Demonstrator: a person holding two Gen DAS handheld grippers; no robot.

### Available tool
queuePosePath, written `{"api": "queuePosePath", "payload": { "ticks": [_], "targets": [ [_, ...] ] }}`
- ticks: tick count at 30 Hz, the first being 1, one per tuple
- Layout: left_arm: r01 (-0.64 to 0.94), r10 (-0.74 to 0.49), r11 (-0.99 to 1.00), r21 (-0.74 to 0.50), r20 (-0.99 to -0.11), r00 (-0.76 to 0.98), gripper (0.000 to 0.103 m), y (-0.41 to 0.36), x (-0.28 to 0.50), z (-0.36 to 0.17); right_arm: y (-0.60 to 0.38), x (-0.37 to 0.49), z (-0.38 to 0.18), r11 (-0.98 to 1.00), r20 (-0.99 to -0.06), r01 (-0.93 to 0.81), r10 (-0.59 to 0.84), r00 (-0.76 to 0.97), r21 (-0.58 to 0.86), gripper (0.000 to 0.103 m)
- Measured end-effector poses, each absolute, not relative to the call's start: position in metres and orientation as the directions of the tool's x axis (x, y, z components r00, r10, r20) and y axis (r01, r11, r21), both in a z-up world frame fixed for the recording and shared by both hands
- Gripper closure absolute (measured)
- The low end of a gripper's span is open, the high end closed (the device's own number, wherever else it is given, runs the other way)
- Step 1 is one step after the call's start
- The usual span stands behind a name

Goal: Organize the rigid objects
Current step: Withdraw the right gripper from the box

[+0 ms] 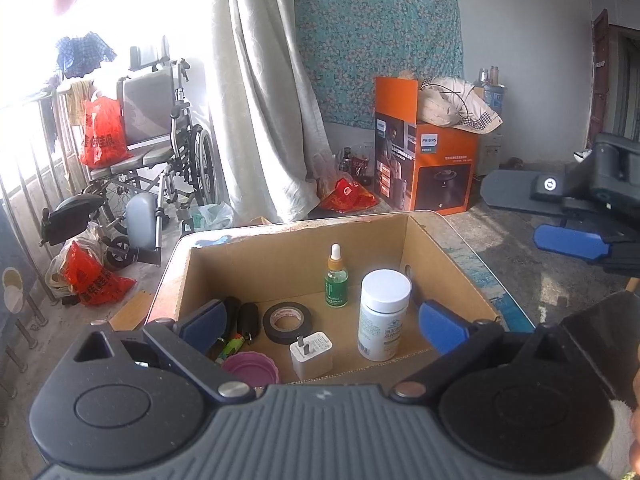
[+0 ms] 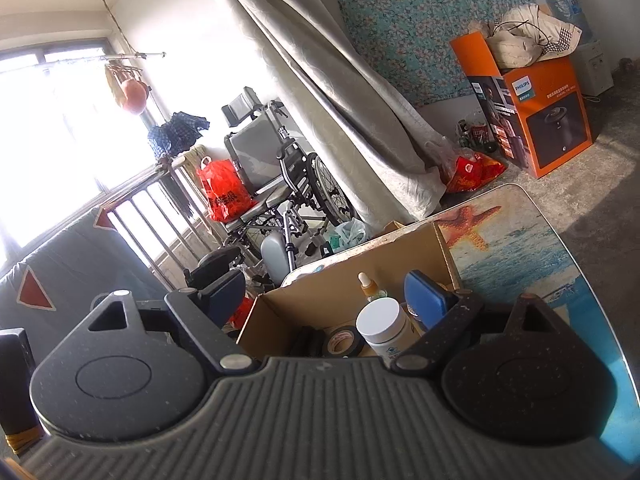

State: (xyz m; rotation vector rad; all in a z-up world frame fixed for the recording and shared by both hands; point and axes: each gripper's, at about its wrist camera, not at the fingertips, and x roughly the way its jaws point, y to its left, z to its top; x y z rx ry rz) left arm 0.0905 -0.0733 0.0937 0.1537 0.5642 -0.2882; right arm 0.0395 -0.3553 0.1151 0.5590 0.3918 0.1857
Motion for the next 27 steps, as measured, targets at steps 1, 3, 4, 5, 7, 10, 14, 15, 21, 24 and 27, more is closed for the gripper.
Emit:
{"api": "queuePosePath", "payload": {
  "ticks": [1,3,4,5,7,10,14,15,21,24,27],
  "targets": [
    [0.31,-0.226,0.948,0.067,-0.542,0.809,0.0,-0.073,0.089,0.093,-0.354,0.038,0.116,0.836,-0.311,-0.064,0.272,0.91,0.544,0.014],
    [0.308,-0.235,0.95,0.048,-0.537,0.81,0.0,-0.072,0.09,0.092,-0.35,0.038,0.117,0.843,-0.314,-0.061,0.266,0.911,0.535,0.013],
    [0.302,-0.236,0.953,0.036,-0.539,0.809,0.0,-0.071,0.089,0.09,-0.349,0.038,0.118,0.845,-0.316,-0.06,0.263,0.911,0.531,0.012],
    [0.293,-0.233,0.956,0.027,-0.54,0.809,0.0,-0.071,0.09,0.089,-0.347,0.038,0.118,0.847,-0.318,-0.059,0.262,0.911,0.528,0.012],
    [0.281,-0.226,0.96,0.016,-0.55,0.804,0.0,-0.069,0.092,0.084,-0.344,0.038,0.119,0.853,-0.327,-0.052,0.255,0.91,0.52,0.011],
    [0.276,-0.22,0.961,0.013,-0.571,0.791,0.0,-0.067,0.095,0.076,-0.34,0.038,0.116,0.87,-0.345,-0.036,0.233,0.909,0.492,0.009],
    [0.241,-0.183,0.97,0.014,-0.608,0.772,0.0,-0.061,0.104,0.065,-0.339,0.038,0.11,0.899,-0.381,-0.001,0.188,0.905,0.439,0.004],
    [0.235,-0.18,0.972,0.008,-0.619,0.764,0.0,-0.058,0.106,0.062,-0.338,0.037,0.107,0.909,-0.396,0.012,0.17,0.902,0.417,0.001],
    [0.199,-0.133,0.98,0.026,-0.66,0.739,0.0,-0.049,0.111,0.049,-0.329,0.044,0.081,0.956,-0.515,0.087,0.072,0.854,0.279,0.001],
    [0.182,-0.111,0.983,0.037,-0.671,0.733,0.0,-0.047,0.113,0.044,-0.319,0.053,0.064,0.968,-0.572,0.085,0.067,0.817,0.235,0.001],
    [0.167,-0.091,0.985,0.049,-0.672,0.735,0.0,-0.046,0.114,0.042,-0.306,0.061,0.055,0.977,-0.601,0.063,0.074,0.796,0.203,0.001]
  ]
}}
